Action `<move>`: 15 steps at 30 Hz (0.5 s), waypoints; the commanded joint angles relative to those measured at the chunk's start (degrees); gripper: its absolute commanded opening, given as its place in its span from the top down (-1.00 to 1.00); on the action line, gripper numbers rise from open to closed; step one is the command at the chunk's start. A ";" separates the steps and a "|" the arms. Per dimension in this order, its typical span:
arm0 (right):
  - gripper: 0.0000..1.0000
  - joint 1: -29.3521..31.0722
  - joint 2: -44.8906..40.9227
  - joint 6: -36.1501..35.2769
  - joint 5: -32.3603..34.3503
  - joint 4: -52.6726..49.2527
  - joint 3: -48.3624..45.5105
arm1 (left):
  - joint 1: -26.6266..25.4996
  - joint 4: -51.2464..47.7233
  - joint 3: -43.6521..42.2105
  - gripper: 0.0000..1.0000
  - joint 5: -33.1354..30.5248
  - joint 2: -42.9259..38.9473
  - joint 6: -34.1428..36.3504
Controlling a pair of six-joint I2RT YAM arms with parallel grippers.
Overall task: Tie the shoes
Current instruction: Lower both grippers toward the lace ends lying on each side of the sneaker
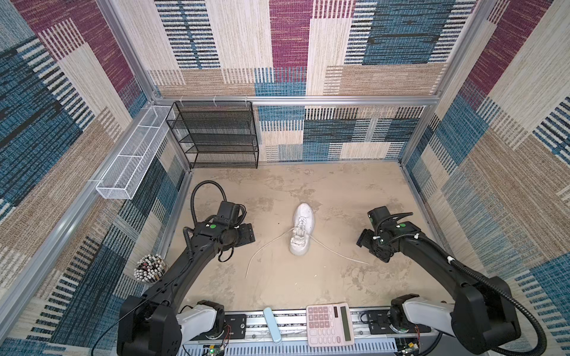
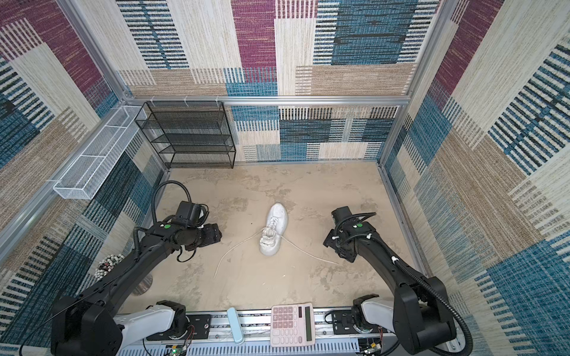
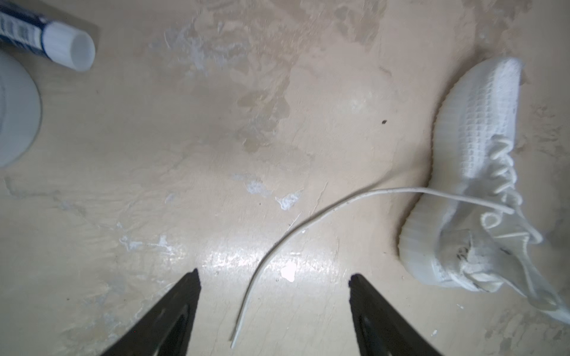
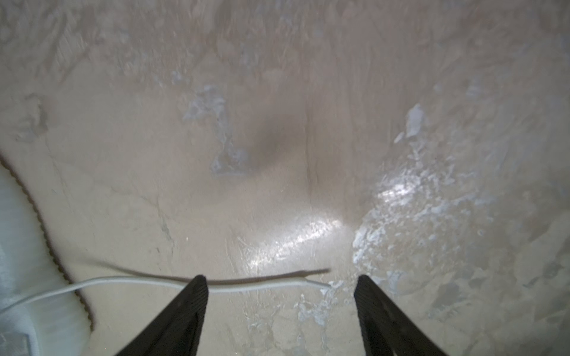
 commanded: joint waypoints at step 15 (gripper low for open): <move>-0.33 7.20 2.16 7.44 -3.62 4.93 -4.09 | -2.42 1.28 -6.86 -0.58 1.62 0.96 -8.13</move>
